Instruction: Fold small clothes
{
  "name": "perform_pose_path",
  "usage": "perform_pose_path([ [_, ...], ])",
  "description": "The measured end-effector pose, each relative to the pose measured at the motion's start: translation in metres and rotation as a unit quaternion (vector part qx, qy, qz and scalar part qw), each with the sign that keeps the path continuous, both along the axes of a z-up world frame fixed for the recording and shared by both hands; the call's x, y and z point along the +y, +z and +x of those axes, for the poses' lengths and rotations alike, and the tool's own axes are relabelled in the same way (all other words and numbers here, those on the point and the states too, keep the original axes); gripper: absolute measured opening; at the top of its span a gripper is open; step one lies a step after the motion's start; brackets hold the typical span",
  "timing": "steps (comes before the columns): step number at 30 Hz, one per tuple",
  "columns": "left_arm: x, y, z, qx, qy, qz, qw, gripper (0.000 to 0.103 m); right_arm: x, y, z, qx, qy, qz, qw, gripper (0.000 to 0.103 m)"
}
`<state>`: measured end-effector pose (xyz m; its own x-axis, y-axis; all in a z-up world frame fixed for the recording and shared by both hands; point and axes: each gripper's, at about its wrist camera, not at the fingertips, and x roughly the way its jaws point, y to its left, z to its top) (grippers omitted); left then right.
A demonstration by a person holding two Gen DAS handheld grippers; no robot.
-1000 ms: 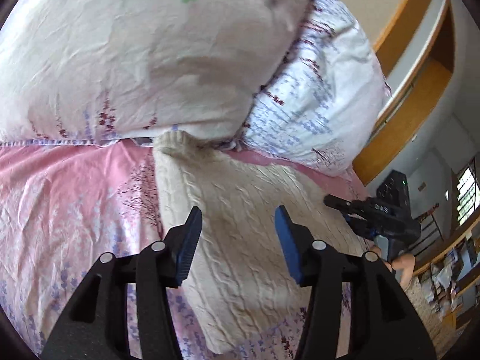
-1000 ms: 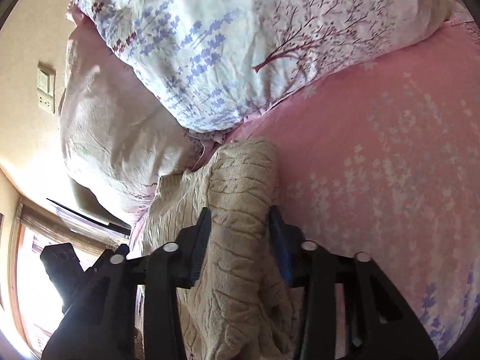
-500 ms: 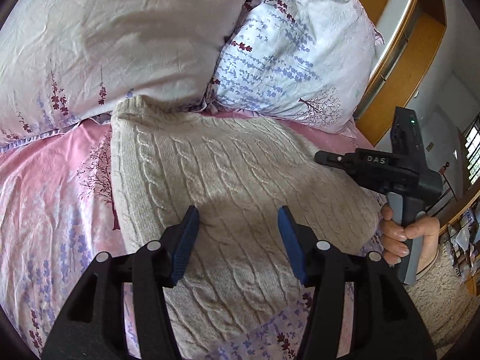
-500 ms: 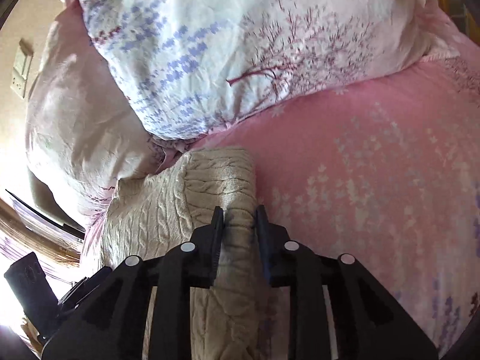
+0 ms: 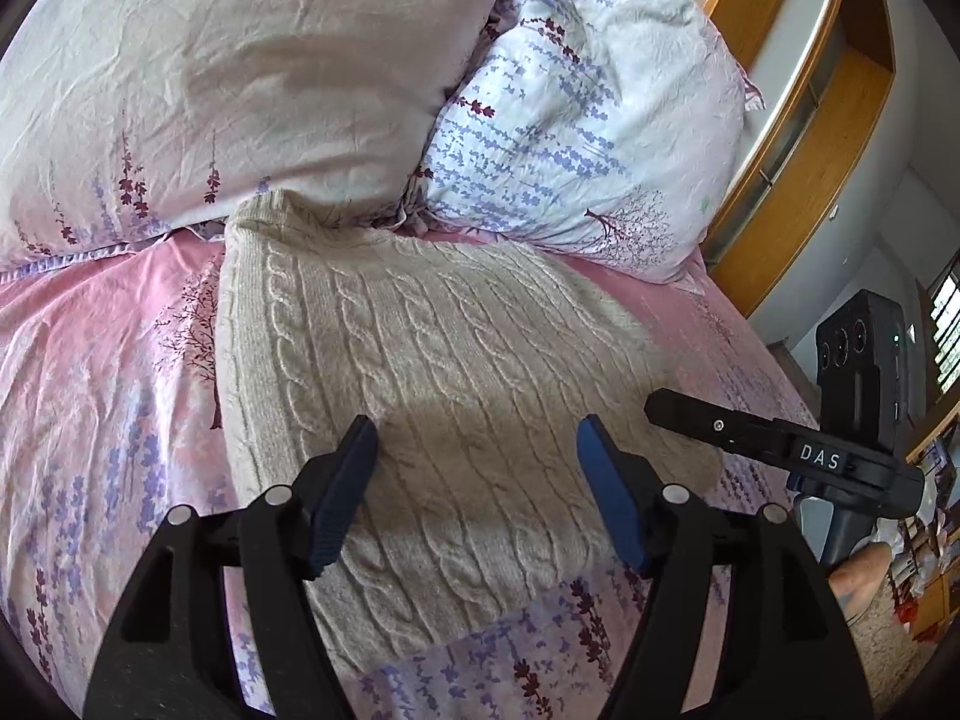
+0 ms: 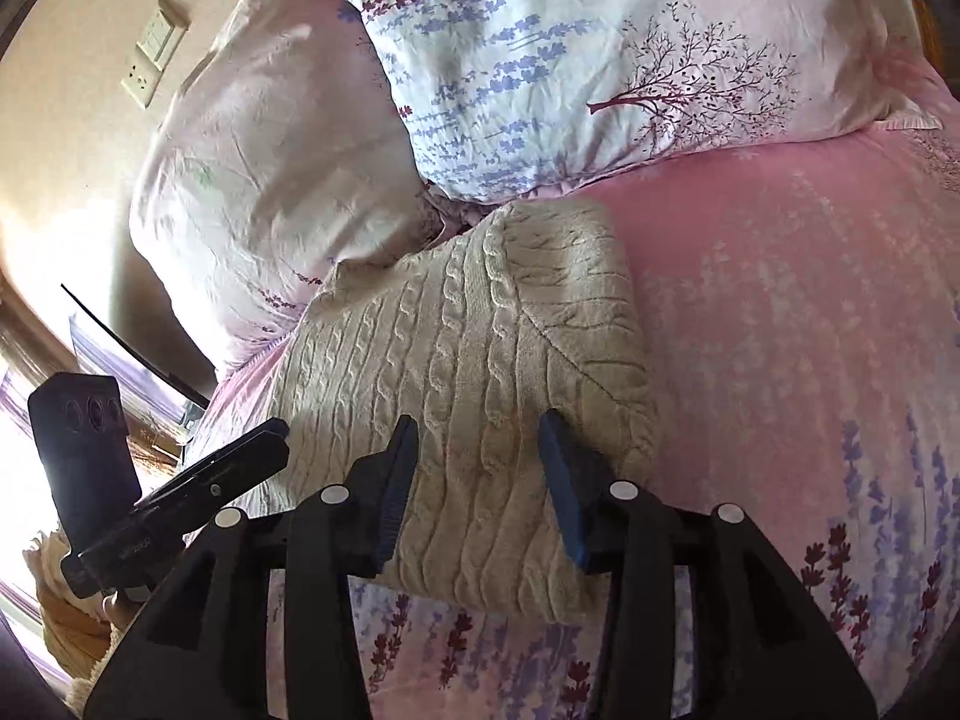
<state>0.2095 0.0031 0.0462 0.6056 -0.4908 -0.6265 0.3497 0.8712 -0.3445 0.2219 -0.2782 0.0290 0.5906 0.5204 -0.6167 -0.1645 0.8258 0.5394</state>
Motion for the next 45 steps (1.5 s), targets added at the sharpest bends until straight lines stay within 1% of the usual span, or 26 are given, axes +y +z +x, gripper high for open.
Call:
perform_pose_path([
  [1,0.004,0.004,-0.006,-0.006,0.003,-0.002,1.0000,0.069,-0.001,0.007,-0.008,-0.009,-0.005,-0.011,1.000,0.057],
  [2,0.007,0.007,-0.013,-0.015,0.011,0.005,0.9998,0.070,-0.002,0.014,-0.017,-0.023,-0.013,-0.028,0.999,0.073],
  [3,0.011,0.010,-0.022,-0.024,0.021,0.018,0.9993,0.074,-0.002,0.020,-0.026,-0.041,-0.022,-0.047,0.998,0.081],
  [4,0.014,0.010,-0.029,-0.030,0.032,0.031,0.9986,0.079,-0.001,0.026,-0.037,-0.062,-0.033,-0.069,0.995,0.092],
  [5,0.018,0.009,-0.036,-0.033,0.043,0.043,0.9976,0.080,0.002,0.030,-0.045,-0.079,-0.041,-0.087,0.992,0.098],
  [6,0.023,0.007,-0.044,-0.030,0.057,0.055,0.9964,0.083,0.004,0.033,-0.056,-0.094,-0.049,-0.103,0.989,0.101],
  [7,0.028,0.004,-0.049,-0.024,0.071,0.063,0.9952,0.085,0.005,0.034,-0.063,-0.102,-0.054,-0.115,0.987,0.102],
  [8,0.033,0.000,-0.055,-0.018,0.082,0.067,0.9942,0.086,0.007,0.035,-0.071,-0.108,-0.058,-0.125,0.985,0.102],
  [11,0.045,-0.014,-0.070,0.006,0.118,0.079,0.9899,0.090,0.014,0.032,-0.086,-0.111,-0.057,-0.148,0.981,0.102],
  [15,0.047,-0.025,-0.085,0.020,0.156,0.119,0.9804,0.098,0.029,0.020,-0.097,-0.087,-0.039,-0.166,0.982,0.102],
  [17,0.045,-0.031,-0.090,0.024,0.168,0.135,0.9762,0.100,0.037,0.011,-0.099,-0.071,-0.030,-0.179,0.981,0.102],
  [21,0.040,-0.040,-0.090,0.040,0.160,0.142,0.9760,0.101,0.051,-0.006,-0.097,-0.045,-0.030,-0.230,0.972,0.102],
  [22,0.038,-0.043,-0.088,0.046,0.161,0.149,0.9746,0.101,0.054,-0.010,-0.096,-0.038,-0.028,-0.239,0.970,0.102],
  [24,0.034,-0.048,-0.085,0.056,0.160,0.165,0.9716,0.101,0.056,-0.016,-0.095,-0.026,-0.024,-0.247,0.968,0.102],
  [26,0.031,-0.053,-0.084,0.063,0.157,0.172,0.9704,0.101,0.056,-0.018,-0.095,-0.020,-0.022,-0.249,0.968,0.102],
  [30,0.025,-0.057,-0.086,0.053,0.157,0.197,0.9664,0.101,0.054,-0.022,-0.093,-0.002,-0.026,-0.254,0.967,0.102],
  [34,0.025,-0.056,-0.086,0.052,0.157,0.194,0.9670,0.101,0.053,-0.026,-0.091,0.012,-0.024,-0.258,0.966,0.102],
  [39,0.026,-0.057,-0.086,0.053,0.157,0.193,0.9671,0.101,0.058,-0.029,-0.090,0.016,-0.021,-0.280,0.960,0.102],
  [45,0.025,-0.057,-0.086,0.053,0.156,0.194,0.9670,0.101,0.058,-0.028,-0.091,0.016,-0.021,-0.279,0.960,0.102],
])
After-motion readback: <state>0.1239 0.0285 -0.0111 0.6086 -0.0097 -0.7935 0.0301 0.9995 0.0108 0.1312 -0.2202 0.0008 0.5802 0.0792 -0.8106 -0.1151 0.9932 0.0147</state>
